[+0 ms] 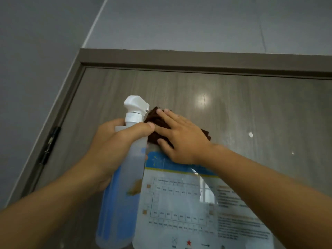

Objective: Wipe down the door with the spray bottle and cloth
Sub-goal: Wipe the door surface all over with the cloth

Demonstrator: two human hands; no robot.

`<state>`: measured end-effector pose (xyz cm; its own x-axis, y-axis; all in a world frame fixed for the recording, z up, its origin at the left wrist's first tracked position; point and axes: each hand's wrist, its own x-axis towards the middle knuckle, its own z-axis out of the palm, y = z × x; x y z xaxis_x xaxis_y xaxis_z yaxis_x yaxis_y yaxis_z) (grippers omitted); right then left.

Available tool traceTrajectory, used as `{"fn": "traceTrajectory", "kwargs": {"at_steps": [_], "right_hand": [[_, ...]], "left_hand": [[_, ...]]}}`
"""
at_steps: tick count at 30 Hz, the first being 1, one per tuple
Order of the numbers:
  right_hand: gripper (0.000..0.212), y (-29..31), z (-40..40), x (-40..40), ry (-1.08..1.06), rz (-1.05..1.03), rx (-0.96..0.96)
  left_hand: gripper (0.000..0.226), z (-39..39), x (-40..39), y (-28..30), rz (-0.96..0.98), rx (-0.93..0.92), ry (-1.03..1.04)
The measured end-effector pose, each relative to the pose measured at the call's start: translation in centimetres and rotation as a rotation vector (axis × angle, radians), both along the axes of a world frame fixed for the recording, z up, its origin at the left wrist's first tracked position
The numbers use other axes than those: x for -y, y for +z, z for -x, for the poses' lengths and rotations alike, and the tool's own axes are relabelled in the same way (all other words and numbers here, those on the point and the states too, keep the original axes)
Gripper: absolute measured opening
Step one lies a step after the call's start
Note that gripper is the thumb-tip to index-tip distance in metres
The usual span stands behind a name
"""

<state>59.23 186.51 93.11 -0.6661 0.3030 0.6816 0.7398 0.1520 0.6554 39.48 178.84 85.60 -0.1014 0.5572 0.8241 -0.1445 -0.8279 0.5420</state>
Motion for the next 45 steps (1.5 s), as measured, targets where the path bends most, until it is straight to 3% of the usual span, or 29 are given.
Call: {"fn": "traceTrajectory", "kwargs": {"at_steps": [4,8,11,13,18,22,25,28,31,34,37,42,45], "right_hand": [[0.063,2.6,-2.2,1.1,-0.103,-0.091,-0.204],[0.065,6.6,-0.4,0.8,-0.119,-0.111,-0.551],[0.066,7.8,2.8,-0.3,-0.119,-0.128,-0.637],[0.065,7.7,5.0,-0.7,-0.116,-0.122,-0.535],[0.064,3.0,7.6,-1.5,-0.069,-0.058,-0.008],[0.064,0.3,5.7,-0.9,-0.133,-0.014,0.040],[0.066,0.8,3.3,-0.2,-0.151,-0.062,-0.096],[0.071,2.1,1.9,0.0,-0.184,-0.118,-0.377],[0.068,4.0,3.8,-0.3,-0.179,-0.119,-0.651],[0.069,4.9,7.5,-1.0,-0.133,-0.119,-0.777],[0.070,4.0,9.9,-1.7,-0.131,-0.126,-0.647],[0.069,-0.7,10.0,-2.0,-0.087,-0.047,-0.111],[0.067,-0.3,7.8,-1.4,-0.104,-0.006,-0.047]], "left_hand": [[0.039,2.4,-0.5,-0.3,0.017,-0.013,0.061],[0.029,4.7,-1.1,-0.3,0.013,-0.023,0.054],[0.031,6.2,-1.9,0.0,0.019,-0.028,0.032],[0.035,7.1,-2.3,0.4,0.018,-0.030,0.015],[0.024,8.7,-3.0,1.7,-0.008,-0.002,-0.011],[0.030,10.0,-3.3,2.3,-0.049,-0.010,0.003],[0.036,10.9,-3.5,2.3,-0.085,-0.045,0.025],[0.035,11.6,-3.5,2.1,-0.121,-0.081,0.068],[0.037,11.9,-3.6,1.9,-0.145,-0.090,0.123],[0.040,12.0,-3.8,2.1,-0.152,-0.077,0.148],[0.043,12.0,-3.8,2.3,-0.153,-0.079,0.159],[0.033,12.5,-4.0,2.7,-0.124,-0.033,0.129],[0.033,12.8,-4.2,2.9,-0.114,-0.021,0.129]]}}
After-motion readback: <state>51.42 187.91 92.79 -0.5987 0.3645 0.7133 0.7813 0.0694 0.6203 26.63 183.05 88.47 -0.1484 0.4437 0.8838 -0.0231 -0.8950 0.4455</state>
